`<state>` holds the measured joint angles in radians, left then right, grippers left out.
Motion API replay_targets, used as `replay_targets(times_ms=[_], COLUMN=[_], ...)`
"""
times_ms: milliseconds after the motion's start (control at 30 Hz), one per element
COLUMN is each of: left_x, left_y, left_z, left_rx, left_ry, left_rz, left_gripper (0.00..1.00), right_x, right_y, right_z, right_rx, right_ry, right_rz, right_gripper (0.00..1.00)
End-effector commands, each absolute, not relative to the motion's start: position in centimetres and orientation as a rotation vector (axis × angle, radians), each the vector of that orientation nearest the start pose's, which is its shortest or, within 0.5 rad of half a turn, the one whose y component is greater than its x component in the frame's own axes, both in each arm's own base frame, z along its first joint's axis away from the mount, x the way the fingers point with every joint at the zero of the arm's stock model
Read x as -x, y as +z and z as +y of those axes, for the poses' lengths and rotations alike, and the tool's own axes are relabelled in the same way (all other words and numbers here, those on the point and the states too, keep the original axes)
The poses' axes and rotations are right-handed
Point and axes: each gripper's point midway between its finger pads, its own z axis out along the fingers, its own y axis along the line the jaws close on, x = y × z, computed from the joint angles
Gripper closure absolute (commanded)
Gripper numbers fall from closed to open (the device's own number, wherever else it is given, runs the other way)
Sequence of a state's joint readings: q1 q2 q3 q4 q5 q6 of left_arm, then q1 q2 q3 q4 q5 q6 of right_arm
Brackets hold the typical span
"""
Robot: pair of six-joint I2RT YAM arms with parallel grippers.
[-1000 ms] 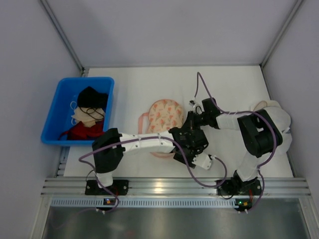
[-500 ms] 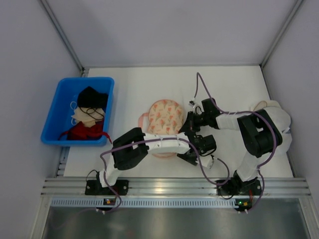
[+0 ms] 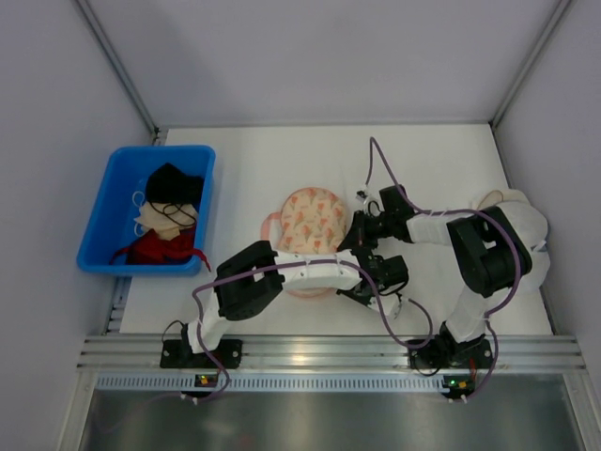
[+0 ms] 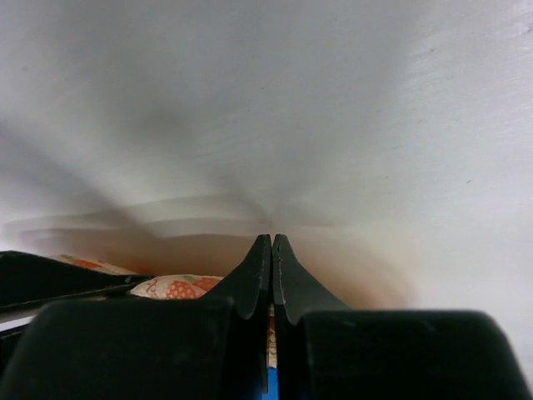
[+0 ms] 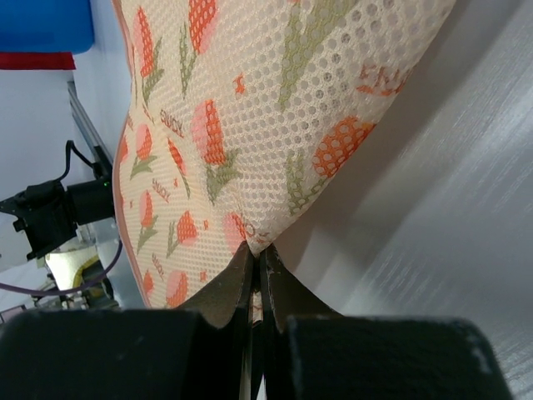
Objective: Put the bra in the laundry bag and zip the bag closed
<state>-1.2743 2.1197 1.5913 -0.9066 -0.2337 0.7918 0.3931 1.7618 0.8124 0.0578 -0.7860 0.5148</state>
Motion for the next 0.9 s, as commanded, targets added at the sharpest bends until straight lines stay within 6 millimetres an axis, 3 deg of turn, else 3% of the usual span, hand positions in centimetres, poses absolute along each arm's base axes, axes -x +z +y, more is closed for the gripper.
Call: replay_targets(times_ms=[0, 267, 500, 600, 667, 700, 867], left_x=[-17.2, -12.7, -9.2, -9.7, -11.3, -11.8, -14.7], left_y=[3.9, 3.6, 3.7, 4.0, 4.8, 5.3, 5.6], left_z=[-35.8, -34.5, -33.7, -34.8, -36.0, -36.9, -38.4], left_rx=[2.796, 2.760, 2.707, 2.746, 2.805, 2.817, 2.828], left_ry=[-0.249, -0.048, 0.090, 0.095, 0.051, 0.063, 0.052], left_rz=[-1.731, -1.703, -1.721, -1.764, -1.824, -1.856, -1.958], left_gripper=[1.00, 1.00, 1.00, 1.00, 1.00, 1.00, 1.00], right_x=[-28.5, -30.6, -32.5, -32.7, -31.7, -31.1, -28.6], right_y=[5.1, 4.6, 5.4, 6.3, 6.7, 6.5, 6.3], right_z=[26.9, 26.2, 26.7, 26.7, 26.5, 26.2, 24.1], right_rx=[0.301, 0.304, 0.361, 0.381, 0.395, 0.411, 0.433], right_ry=[1.302, 1.245, 1.217, 1.223, 1.241, 1.235, 1.214], right_rz=[2.511, 2.511, 2.476, 2.475, 2.502, 2.514, 2.586], right_gripper=[1.00, 1.00, 1.00, 0.98, 0.79, 0.60, 0.20])
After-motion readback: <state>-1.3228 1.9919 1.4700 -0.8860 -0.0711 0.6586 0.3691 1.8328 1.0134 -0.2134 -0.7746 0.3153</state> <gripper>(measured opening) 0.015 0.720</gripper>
